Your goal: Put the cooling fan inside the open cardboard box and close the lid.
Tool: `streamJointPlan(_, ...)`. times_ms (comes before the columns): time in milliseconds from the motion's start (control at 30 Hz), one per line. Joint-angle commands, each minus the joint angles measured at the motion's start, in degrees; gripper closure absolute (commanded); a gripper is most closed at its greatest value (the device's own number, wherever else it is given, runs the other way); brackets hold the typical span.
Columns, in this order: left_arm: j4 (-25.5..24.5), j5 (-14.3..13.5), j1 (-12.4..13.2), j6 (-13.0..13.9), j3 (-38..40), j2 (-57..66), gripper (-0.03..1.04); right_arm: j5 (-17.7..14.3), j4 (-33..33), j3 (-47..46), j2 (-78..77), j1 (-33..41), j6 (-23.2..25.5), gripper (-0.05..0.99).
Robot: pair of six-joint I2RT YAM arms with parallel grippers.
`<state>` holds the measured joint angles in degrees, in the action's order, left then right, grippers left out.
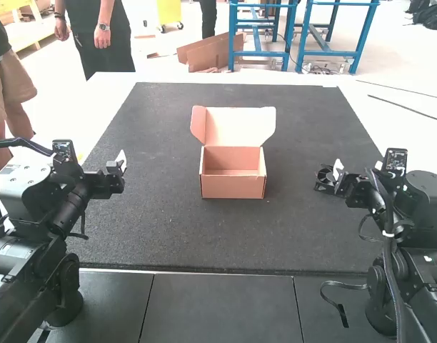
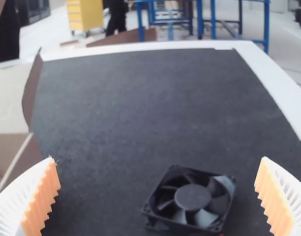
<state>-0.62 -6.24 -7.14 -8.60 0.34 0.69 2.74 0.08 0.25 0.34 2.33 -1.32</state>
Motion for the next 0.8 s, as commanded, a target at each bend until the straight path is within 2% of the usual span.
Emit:
streamJointPlan(0, 0.54, -0.26, 0.19, 0.51, -0.34, -0.69, 0.04, 0.77, -0.08, -0.25, -0.43, -0.39, -0.52, 0.02)
streamJointPlan(133, 1.50, -0.26, 0.11, 1.39, -0.43, -0.69, 0.04, 0.77, 1.24, -0.25, -0.43, -0.39, 0.97, 0.02)
streamJointPlan(267, 3.52, -0.18, 0.19, 2.54, -0.34, -0.69, 0.04, 0.86, 6.16, -0.34, -0.43, -0.39, 0.97, 0.02)
streamJointPlan(367, 7.65, 0.00, 0.11, 4.65, -0.34, -0.69, 0.04, 0.60, 9.42, -0.25, -0.43, -0.48, 0.88, 0.02)
streamJointPlan(533, 14.42, 1.23, 0.19, 5.52, -0.25, -0.69, 0.04, -1.60, 15.57, -0.08, -0.43, -0.75, 0.88, 0.02)
streamJointPlan(633, 15.83, 1.32, 0.11, 6.93, 0.54, -0.69, 0.04, -2.39, 15.13, 1.77, -0.43, -0.83, 0.88, 0.02)
streamJointPlan(767, 15.83, 1.41, 0.11, 7.11, 2.03, -0.69, 0.04, -3.18, 14.34, 3.88, -0.43, -0.83, 0.80, 0.02)
